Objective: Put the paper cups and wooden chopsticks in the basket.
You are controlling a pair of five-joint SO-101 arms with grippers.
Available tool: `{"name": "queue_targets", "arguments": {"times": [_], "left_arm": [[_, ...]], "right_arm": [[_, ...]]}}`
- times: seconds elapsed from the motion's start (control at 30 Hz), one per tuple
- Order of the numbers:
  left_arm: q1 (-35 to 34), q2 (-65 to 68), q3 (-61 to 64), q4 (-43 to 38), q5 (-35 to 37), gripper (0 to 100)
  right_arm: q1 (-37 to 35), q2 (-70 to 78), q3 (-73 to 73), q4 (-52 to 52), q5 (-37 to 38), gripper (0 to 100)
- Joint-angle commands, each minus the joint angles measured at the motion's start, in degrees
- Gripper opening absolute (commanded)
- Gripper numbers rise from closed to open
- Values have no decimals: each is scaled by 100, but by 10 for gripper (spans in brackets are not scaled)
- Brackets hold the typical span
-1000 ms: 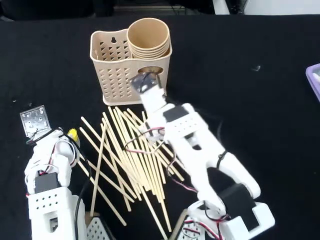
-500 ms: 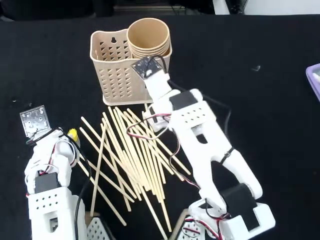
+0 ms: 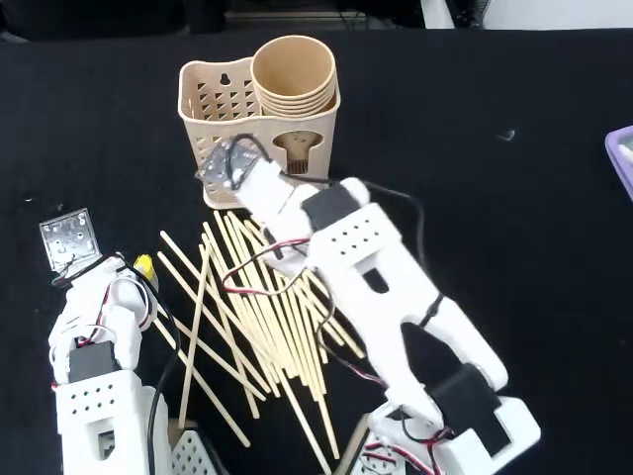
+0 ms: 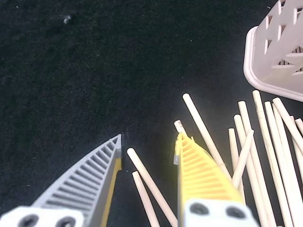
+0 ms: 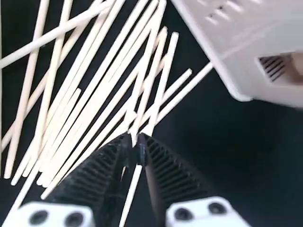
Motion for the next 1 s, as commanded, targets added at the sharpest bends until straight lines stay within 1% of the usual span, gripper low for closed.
{"name": "queue_targets", "arguments": {"times": [0.0,0.1,0.17,0.23,0.3,0.37,0.4,0.5,0.57,0.63,0.73,0.83,0.97], "left_arm": [[4,-70,-66,-62,9,188],[4,-70,-75,-62,9,188],[-4,-70,-75,-62,9,188],[-4,-70,-66,-62,9,188],[-4,-70,-66,-70,9,188],[4,-70,-66,-79,9,188],[4,-70,-57,-88,9,188],[4,-70,-48,-88,9,188],[22,-70,-48,-97,9,188],[40,-70,-48,-97,9,188],[48,-70,-48,-97,9,188],[48,-70,-48,-97,9,188],[48,-70,-40,-97,9,188]], "right_arm": [[-149,-48,154,-202,44,25],[-141,-4,629,-615,44,28],[-141,-57,971,-695,44,30],[-105,-145,1112,-378,44,52],[0,-374,1209,35,53,107],[53,-787,1411,229,97,145],[70,-1033,1578,246,132,146],[9,-1895,2387,255,563,132],[-149,-2448,3002,193,677,134],[-316,-2941,3574,-9,659,135],[-413,-3292,4330,-651,659,157],[-185,-3275,4681,-1222,686,205],[281,-3073,4611,-1899,809,198]]}}
